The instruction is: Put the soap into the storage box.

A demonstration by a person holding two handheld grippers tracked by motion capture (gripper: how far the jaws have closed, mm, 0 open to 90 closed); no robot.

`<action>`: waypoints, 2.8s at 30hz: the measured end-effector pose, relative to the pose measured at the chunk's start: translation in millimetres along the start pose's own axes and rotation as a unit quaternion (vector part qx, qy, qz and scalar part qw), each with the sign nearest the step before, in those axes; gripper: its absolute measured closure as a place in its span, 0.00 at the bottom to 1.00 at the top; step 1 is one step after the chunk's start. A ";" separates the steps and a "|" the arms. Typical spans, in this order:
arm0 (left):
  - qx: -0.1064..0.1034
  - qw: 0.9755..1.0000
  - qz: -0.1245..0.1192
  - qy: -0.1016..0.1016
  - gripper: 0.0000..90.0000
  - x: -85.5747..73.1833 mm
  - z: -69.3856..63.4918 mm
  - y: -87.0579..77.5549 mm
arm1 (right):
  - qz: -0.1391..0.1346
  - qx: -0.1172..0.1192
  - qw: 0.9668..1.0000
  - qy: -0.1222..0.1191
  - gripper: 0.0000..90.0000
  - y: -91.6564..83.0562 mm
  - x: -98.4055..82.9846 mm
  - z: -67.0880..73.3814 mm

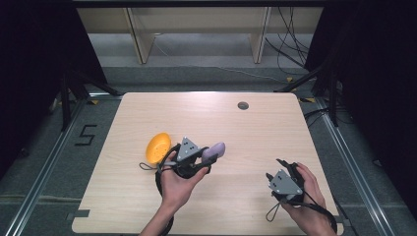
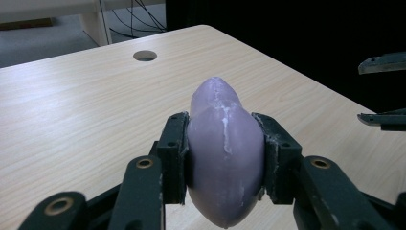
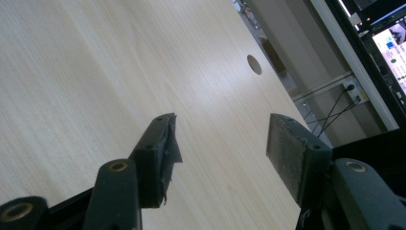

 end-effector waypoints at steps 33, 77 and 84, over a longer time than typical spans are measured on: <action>0.076 0.997 -0.021 -0.016 0.65 -7.1 25.9 -31.2 | 0.010 -0.004 1.000 0.015 0.50 1.6 -3.5 -0.4; 0.187 0.981 -0.047 -0.039 0.65 -18.6 75.5 -63.6 | 0.012 -0.003 1.000 0.015 0.49 2.2 -3.8 0.4; 0.217 0.974 -0.053 -0.049 0.65 -21.2 91.2 -68.0 | 0.008 -0.001 1.000 0.008 0.49 3.4 -3.2 0.0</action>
Point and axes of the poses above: each handheld gripper's, and its own axes: y roughly forward along the jaws, x roughly out of its top, z roughly to its left, the point moved 6 cm from there along y, roughly forward along the jaws, and after that the axes turned 9 degrees about -x, right-handed, at the moved point
